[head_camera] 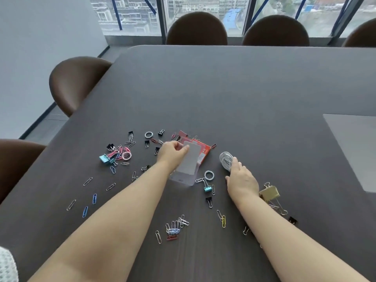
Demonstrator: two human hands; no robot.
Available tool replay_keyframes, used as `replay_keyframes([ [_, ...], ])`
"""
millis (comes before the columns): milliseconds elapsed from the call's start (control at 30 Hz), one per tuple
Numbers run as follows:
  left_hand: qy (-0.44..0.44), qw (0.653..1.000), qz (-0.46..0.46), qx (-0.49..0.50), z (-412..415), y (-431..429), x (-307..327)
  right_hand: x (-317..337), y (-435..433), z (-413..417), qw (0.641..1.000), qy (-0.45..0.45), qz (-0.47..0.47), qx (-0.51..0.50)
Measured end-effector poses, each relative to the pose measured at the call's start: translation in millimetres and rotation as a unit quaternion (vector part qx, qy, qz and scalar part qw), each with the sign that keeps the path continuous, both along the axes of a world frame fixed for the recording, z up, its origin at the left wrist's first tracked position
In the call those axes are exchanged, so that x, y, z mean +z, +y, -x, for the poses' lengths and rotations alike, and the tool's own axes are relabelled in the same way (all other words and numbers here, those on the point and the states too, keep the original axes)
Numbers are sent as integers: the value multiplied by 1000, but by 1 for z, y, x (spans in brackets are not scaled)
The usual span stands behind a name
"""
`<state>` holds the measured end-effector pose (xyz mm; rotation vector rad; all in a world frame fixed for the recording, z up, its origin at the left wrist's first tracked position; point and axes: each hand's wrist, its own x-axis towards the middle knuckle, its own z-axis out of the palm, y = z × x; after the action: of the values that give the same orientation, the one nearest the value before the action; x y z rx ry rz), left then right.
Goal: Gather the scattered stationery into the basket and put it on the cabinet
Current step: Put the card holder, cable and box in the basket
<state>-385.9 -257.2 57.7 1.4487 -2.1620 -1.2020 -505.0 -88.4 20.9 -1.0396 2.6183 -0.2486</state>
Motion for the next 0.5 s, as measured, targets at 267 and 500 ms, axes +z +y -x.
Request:
replay_keyframes([
  [267,-191,977,84,-49,35,-3,-22,-11,3,-2,998,47,-13,38],
  [500,-271,945,179,-47,39,0,-15,-13,5,-3,998,54,3,45],
])
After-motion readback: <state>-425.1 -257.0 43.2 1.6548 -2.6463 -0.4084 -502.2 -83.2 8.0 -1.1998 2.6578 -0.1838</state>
